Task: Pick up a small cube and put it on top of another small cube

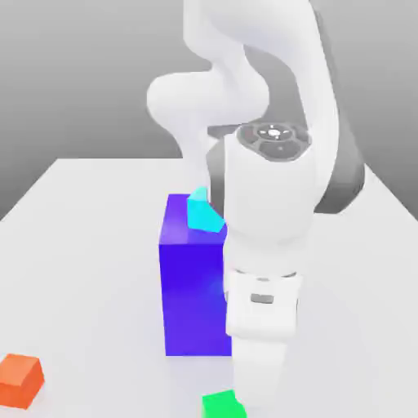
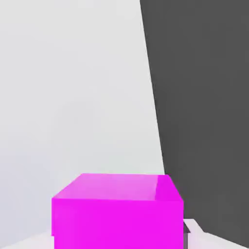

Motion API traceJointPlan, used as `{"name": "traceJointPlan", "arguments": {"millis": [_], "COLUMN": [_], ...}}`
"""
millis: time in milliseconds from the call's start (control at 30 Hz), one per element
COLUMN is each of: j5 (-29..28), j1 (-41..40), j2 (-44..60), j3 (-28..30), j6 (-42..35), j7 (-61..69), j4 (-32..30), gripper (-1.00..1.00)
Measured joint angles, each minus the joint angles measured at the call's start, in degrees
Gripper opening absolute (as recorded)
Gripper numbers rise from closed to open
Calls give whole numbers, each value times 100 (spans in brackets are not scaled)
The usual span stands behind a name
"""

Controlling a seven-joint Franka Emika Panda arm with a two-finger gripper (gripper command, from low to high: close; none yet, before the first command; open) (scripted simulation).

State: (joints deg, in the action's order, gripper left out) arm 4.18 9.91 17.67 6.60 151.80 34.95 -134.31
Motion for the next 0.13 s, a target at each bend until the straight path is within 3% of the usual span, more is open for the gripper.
{"name": "traceJointPlan", "arguments": {"millis": [33, 133], "j5": [56, 56], "j1": [-52, -52], "j2": [194, 194], "j3": [-31, -31], "j6": [179, 178], "j7": [53, 53], "j4": [9, 9], "gripper": [100, 100]}}
